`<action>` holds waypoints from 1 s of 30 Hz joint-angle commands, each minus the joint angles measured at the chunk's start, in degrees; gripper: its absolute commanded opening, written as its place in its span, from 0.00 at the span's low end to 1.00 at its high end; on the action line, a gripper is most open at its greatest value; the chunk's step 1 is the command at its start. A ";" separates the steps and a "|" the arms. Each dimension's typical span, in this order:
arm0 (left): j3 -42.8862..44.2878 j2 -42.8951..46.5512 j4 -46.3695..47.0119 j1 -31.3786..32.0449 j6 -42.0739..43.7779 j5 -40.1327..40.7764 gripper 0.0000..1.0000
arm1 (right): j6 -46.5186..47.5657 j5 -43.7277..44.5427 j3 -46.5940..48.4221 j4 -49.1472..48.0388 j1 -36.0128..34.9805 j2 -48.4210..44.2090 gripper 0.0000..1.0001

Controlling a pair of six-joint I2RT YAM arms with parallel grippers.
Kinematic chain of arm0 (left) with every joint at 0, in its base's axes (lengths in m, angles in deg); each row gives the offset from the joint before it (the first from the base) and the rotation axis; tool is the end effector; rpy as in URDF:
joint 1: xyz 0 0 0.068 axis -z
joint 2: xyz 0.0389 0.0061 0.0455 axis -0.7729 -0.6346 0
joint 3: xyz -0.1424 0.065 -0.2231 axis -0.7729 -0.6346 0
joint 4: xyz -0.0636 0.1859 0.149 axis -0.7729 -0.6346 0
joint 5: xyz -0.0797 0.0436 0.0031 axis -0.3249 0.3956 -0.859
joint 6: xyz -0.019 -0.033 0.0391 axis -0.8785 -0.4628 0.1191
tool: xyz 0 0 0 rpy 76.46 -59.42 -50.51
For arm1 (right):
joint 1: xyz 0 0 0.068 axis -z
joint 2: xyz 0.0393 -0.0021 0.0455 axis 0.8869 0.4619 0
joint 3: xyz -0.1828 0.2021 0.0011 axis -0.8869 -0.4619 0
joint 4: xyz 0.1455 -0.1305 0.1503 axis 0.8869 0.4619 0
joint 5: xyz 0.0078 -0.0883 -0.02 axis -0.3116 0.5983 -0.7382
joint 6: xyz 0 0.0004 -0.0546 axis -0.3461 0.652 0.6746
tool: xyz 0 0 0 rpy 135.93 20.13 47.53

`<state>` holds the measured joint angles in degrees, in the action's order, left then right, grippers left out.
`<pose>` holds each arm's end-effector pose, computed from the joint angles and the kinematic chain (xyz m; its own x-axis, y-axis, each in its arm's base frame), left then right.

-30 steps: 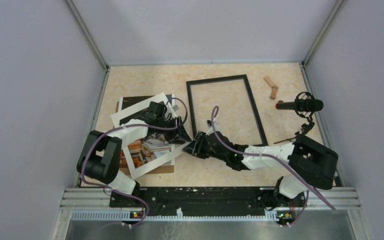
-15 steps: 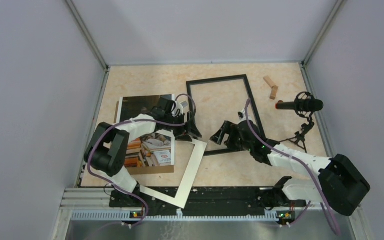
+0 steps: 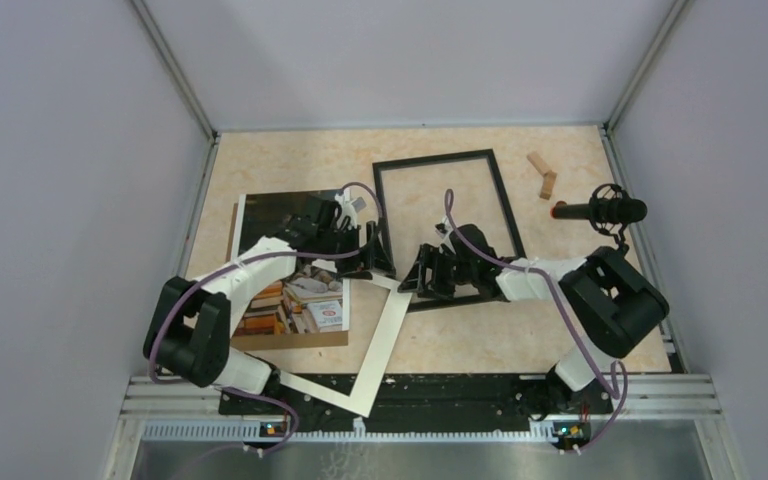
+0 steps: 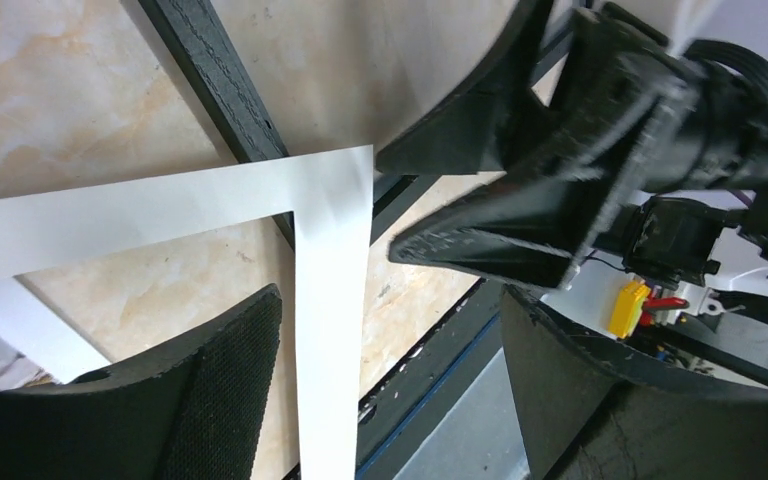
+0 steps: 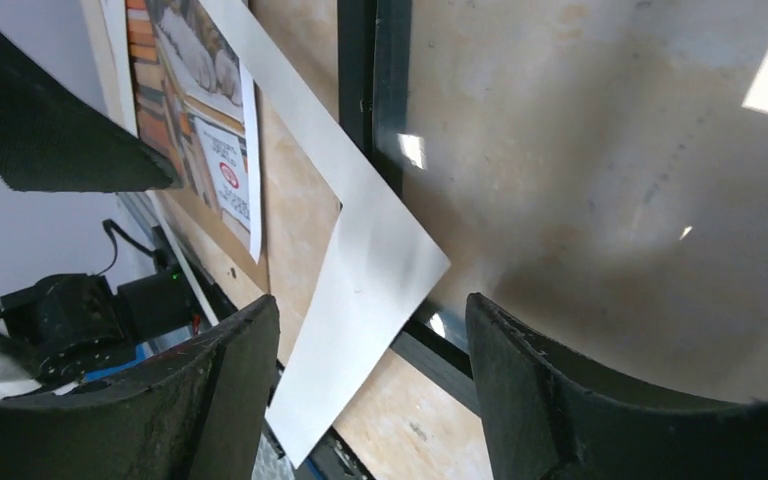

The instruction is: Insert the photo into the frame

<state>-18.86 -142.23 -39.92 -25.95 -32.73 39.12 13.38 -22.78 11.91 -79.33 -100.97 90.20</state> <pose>0.2457 -0.1373 0.2137 -0.9639 -0.0270 -0.2648 0.1836 0.6526 -0.7351 0.2158 0.1898 0.1574 -0.9443 0.1297 -0.3025 -0.1439 0.6637 0.7340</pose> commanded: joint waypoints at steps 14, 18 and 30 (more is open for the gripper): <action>3.31 11.76 -5.72 -0.14 3.36 5.61 0.84 | -10.35 -11.54 5.91 -21.98 2.75 10.57 0.14; 5.80 15.43 -6.85 -0.14 4.31 8.42 0.85 | -7.70 -13.55 11.20 -17.25 6.15 7.58 0.00; 10.80 22.77 -7.05 -0.14 5.71 15.35 0.87 | 10.83 -14.61 33.01 11.52 22.51 -3.93 0.00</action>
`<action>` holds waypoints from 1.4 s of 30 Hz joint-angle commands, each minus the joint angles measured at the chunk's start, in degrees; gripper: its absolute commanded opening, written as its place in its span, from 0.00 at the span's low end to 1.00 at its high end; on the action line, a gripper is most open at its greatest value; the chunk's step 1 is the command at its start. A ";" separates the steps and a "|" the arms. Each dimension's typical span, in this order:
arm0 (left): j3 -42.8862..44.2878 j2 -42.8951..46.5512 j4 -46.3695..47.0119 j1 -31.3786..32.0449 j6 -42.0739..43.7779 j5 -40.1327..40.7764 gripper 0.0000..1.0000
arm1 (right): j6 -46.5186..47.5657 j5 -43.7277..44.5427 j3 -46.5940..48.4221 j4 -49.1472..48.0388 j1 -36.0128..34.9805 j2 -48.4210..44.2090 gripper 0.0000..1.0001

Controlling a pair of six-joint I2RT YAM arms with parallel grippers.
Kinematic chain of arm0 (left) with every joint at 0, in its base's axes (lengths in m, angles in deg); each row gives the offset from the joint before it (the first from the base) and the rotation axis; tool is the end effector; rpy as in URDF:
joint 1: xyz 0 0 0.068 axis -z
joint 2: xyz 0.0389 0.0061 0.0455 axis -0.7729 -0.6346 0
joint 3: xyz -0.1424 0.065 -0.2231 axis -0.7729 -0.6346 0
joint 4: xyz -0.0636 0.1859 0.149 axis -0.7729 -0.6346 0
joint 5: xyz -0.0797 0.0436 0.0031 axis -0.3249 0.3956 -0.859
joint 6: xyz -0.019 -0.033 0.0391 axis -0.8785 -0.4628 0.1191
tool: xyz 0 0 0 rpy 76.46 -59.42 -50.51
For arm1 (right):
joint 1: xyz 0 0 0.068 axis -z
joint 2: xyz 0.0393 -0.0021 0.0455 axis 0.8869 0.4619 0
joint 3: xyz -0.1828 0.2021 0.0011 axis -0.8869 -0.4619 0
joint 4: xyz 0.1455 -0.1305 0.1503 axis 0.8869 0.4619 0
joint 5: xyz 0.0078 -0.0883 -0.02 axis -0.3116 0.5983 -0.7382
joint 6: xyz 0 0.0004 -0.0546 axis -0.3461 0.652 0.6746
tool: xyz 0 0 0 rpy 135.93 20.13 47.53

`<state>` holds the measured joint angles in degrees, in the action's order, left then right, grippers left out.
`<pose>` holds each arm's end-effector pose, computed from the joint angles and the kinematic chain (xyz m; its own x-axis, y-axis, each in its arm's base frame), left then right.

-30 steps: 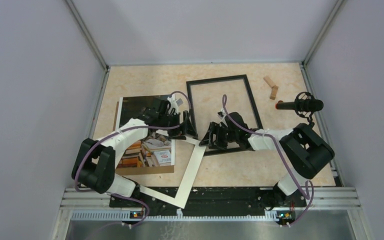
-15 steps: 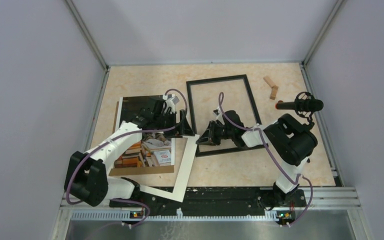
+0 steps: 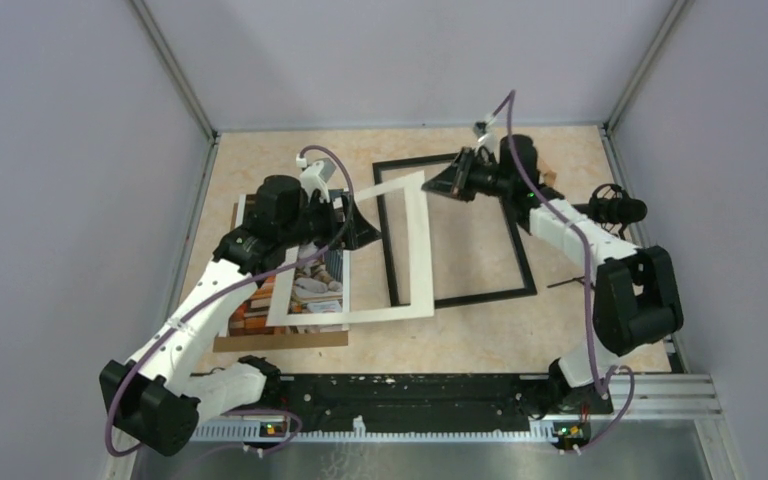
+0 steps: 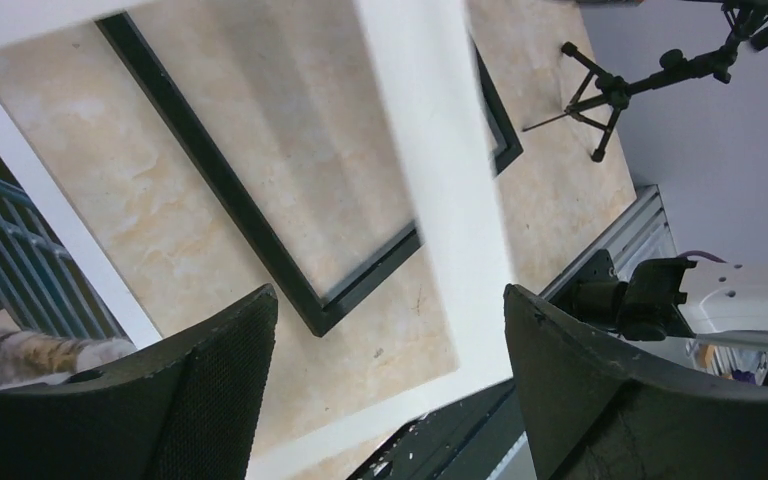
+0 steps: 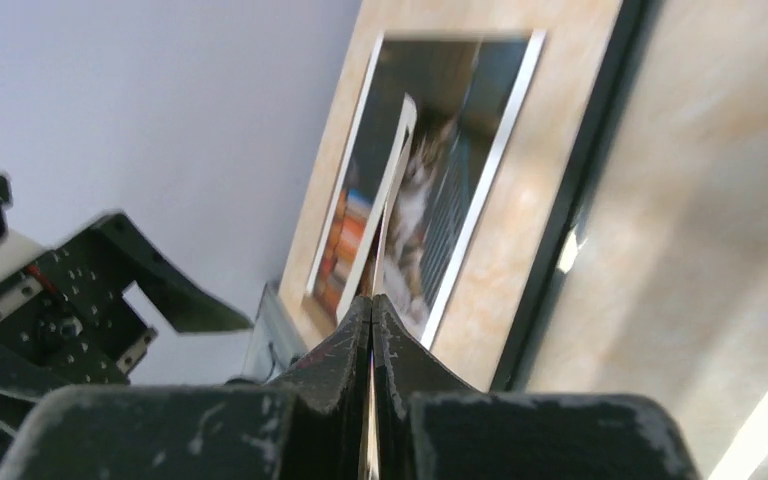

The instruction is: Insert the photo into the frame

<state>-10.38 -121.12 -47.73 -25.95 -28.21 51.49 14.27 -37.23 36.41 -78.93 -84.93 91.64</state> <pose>0.2007 -0.1092 0.3347 -0.7353 -0.1302 -0.6651 0.4147 0.6898 -0.5935 0.3187 0.1557 0.2794 -0.8178 0.2960 -0.4936 -0.3442 0.4357 0.8316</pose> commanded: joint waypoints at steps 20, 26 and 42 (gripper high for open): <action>-3.05 2.09 4.67 -0.24 -1.17 4.02 0.89 | 46.44 1.81 67.76 42.46 6.46 2.68 0.00; -6.43 0.89 3.98 -0.24 -5.31 7.19 0.94 | 40.09 18.97 40.61 38.81 -2.56 -2.81 0.43; -14.02 -24.37 26.41 -7.23 -16.86 -8.37 0.89 | 38.61 29.99 1.55 24.47 -8.24 -16.93 0.96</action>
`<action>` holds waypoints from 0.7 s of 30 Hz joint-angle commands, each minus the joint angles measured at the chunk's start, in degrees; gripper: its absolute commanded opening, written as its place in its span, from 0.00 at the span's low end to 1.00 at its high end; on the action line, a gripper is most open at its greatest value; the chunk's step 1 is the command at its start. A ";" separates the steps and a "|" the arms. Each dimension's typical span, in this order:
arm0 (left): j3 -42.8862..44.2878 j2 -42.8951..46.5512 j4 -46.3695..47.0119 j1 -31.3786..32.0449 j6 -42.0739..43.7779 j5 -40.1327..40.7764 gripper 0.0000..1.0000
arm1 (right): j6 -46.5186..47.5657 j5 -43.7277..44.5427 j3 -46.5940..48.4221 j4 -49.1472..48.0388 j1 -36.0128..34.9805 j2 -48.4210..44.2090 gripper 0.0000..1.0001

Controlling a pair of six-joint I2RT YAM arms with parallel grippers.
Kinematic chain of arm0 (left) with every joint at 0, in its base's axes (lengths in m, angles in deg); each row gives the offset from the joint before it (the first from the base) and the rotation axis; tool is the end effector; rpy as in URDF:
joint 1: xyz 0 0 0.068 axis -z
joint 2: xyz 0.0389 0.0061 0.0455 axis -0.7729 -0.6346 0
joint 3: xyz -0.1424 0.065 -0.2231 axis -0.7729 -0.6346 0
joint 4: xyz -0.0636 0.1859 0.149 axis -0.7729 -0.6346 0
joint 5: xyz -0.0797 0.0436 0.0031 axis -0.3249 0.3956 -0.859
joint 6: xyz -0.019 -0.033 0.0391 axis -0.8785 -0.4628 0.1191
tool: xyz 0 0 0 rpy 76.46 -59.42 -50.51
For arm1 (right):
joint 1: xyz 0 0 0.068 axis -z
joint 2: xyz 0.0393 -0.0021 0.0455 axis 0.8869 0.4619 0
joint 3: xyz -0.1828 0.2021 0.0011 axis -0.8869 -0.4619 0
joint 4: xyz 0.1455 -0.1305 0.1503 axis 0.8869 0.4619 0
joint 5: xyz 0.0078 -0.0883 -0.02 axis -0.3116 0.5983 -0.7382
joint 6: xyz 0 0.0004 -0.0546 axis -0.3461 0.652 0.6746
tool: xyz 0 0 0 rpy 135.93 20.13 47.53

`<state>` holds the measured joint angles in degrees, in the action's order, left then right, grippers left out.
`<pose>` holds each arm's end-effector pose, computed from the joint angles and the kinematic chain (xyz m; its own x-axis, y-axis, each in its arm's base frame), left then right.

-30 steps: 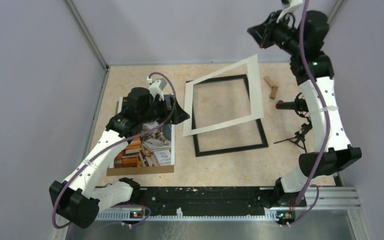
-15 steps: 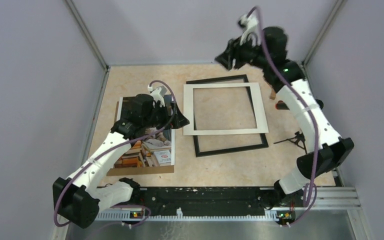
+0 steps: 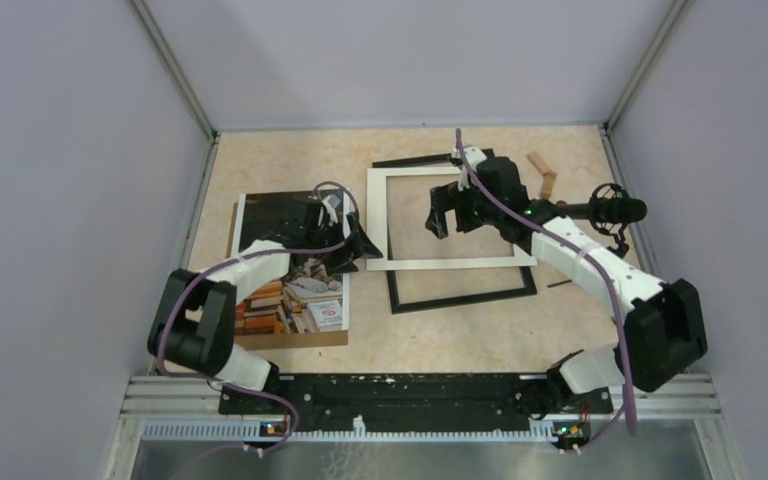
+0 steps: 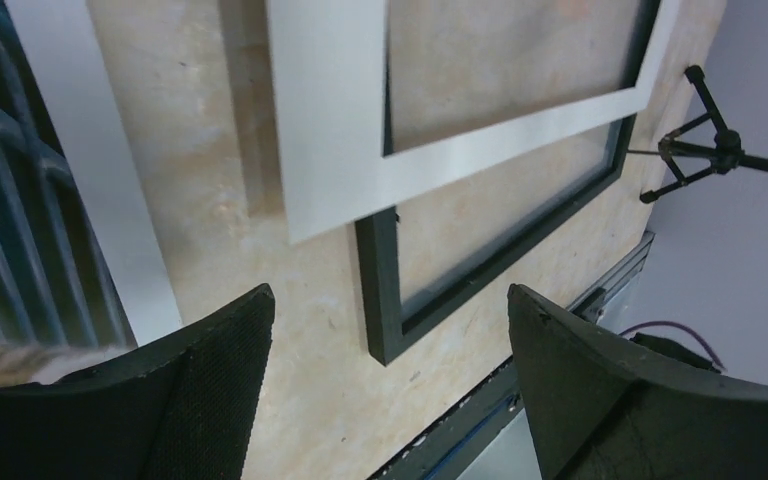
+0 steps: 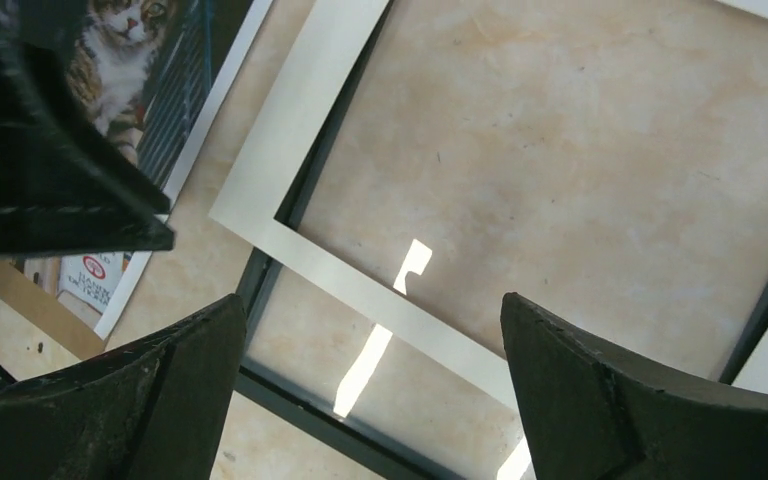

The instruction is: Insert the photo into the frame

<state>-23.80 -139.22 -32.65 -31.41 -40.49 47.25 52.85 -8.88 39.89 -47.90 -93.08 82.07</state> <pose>0.2521 -0.1068 0.2088 -0.9135 -0.2787 -0.2963 0.0192 0.6979 -0.7159 0.2634 0.1625 0.2975 -0.6046 -0.1769 -0.7767 -0.5242 0.8225 0.2207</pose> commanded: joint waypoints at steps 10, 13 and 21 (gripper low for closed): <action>-6.22 -16.65 25.93 -2.97 -9.87 -3.92 0.70 | 0.83 2.95 -10.37 -7.88 -0.06 -17.47 0.96; -8.26 -18.01 32.68 -3.29 -13.17 -7.63 0.65 | 0.84 3.19 -11.91 -8.78 -0.07 -19.14 0.96; -10.07 -19.93 40.47 -5.02 -17.15 -11.71 0.39 | -0.03 1.98 -14.21 -11.46 -0.08 -18.60 0.95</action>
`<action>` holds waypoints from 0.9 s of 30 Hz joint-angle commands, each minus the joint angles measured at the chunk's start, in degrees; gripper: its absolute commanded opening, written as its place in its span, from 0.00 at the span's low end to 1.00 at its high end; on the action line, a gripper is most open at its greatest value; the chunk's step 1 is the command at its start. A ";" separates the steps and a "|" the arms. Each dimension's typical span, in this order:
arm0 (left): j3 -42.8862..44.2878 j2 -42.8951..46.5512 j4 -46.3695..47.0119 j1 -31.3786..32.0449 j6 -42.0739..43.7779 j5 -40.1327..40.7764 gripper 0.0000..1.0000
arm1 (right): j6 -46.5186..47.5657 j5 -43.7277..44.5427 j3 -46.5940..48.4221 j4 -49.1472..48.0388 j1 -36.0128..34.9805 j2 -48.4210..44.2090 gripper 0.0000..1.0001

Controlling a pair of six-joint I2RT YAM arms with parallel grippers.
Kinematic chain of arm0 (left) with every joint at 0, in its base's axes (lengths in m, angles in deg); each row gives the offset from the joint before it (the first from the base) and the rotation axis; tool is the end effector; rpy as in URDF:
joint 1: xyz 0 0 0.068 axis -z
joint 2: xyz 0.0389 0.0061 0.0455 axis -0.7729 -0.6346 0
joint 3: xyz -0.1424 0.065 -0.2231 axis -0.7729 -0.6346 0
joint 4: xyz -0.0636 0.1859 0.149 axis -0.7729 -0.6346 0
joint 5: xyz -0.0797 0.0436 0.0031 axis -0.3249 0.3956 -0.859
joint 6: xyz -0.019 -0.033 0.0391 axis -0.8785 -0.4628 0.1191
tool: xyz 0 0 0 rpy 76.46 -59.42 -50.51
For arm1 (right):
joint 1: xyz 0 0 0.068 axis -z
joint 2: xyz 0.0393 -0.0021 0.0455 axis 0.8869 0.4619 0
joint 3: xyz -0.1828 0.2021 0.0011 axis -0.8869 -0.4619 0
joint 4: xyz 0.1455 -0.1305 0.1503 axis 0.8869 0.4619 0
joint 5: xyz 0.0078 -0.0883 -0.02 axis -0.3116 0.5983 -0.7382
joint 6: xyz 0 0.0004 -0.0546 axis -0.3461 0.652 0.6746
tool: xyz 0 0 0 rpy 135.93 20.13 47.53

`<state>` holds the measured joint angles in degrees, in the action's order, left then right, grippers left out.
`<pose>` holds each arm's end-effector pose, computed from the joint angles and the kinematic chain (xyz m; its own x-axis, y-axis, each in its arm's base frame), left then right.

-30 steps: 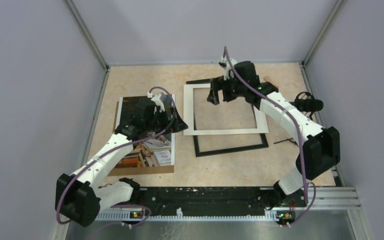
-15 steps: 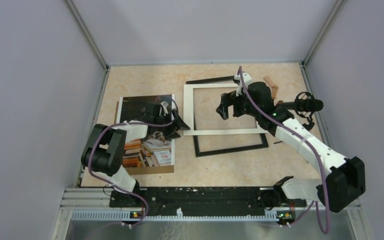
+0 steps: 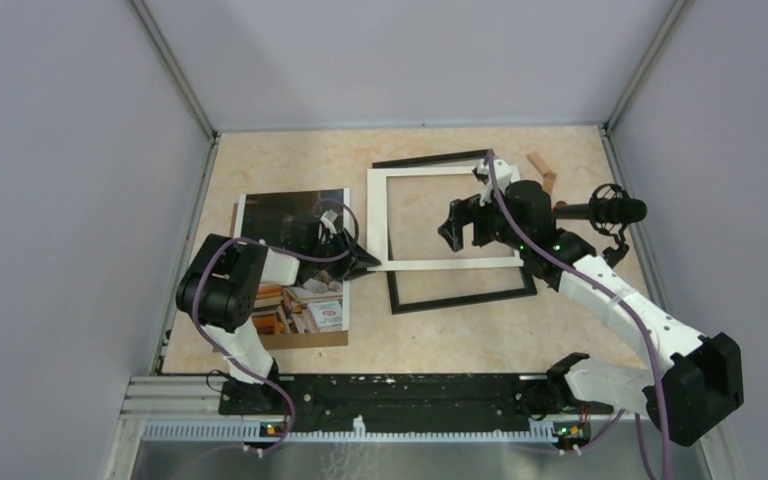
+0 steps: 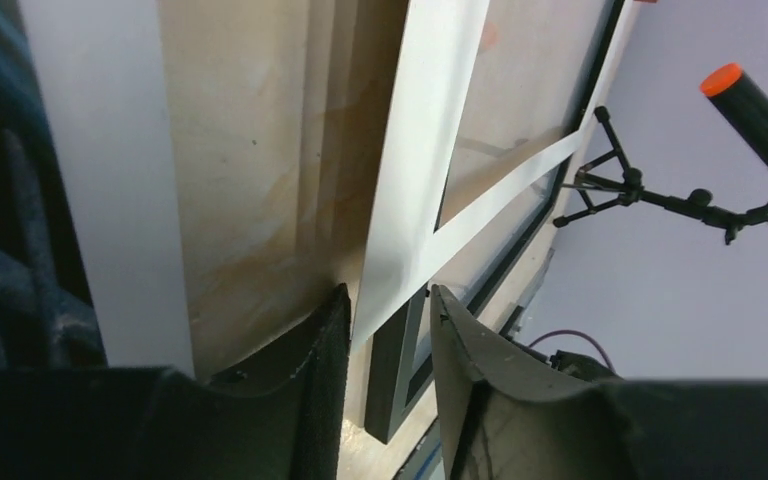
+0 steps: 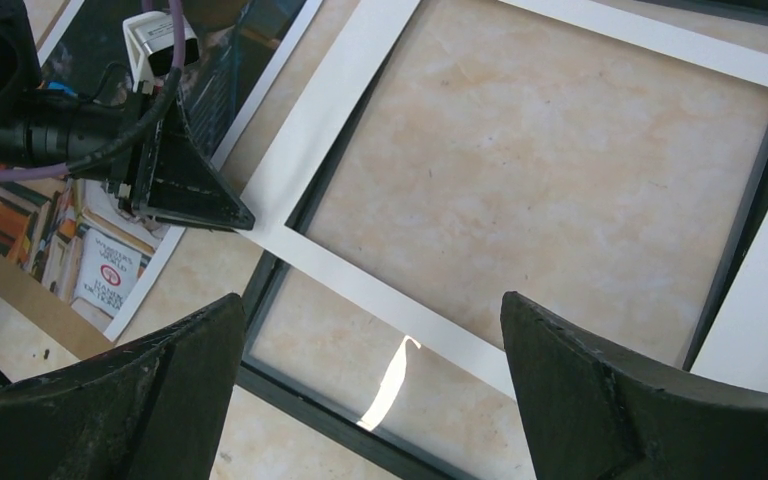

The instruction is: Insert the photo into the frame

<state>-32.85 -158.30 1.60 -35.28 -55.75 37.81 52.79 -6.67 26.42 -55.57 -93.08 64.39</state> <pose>0.2813 -0.1009 0.1246 -0.9026 -0.4193 -0.0974 -0.1376 0.4955 -0.8576 0.2076 0.1279 0.3113 -0.4520 -0.0845 -0.8880 -0.5355 0.8219 0.1944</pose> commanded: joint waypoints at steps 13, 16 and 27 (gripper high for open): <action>1.95 10.00 -2.04 -3.42 -5.30 -9.16 0.00 | 43.83 19.21 -7.17 -15.51 -24.42 3.68 0.99; 2.26 15.86 -10.22 -3.84 -4.95 -9.08 0.00 | 52.34 21.74 -9.38 -20.59 -29.27 6.19 0.99; 1.71 28.88 -22.42 -5.14 -9.06 -10.13 0.00 | 57.93 34.14 -8.90 -33.61 -36.56 17.98 0.95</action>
<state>-31.73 -132.38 -16.71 -40.06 -62.70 29.39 107.49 21.06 17.02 -80.84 -128.29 79.80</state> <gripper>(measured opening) 0.005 0.970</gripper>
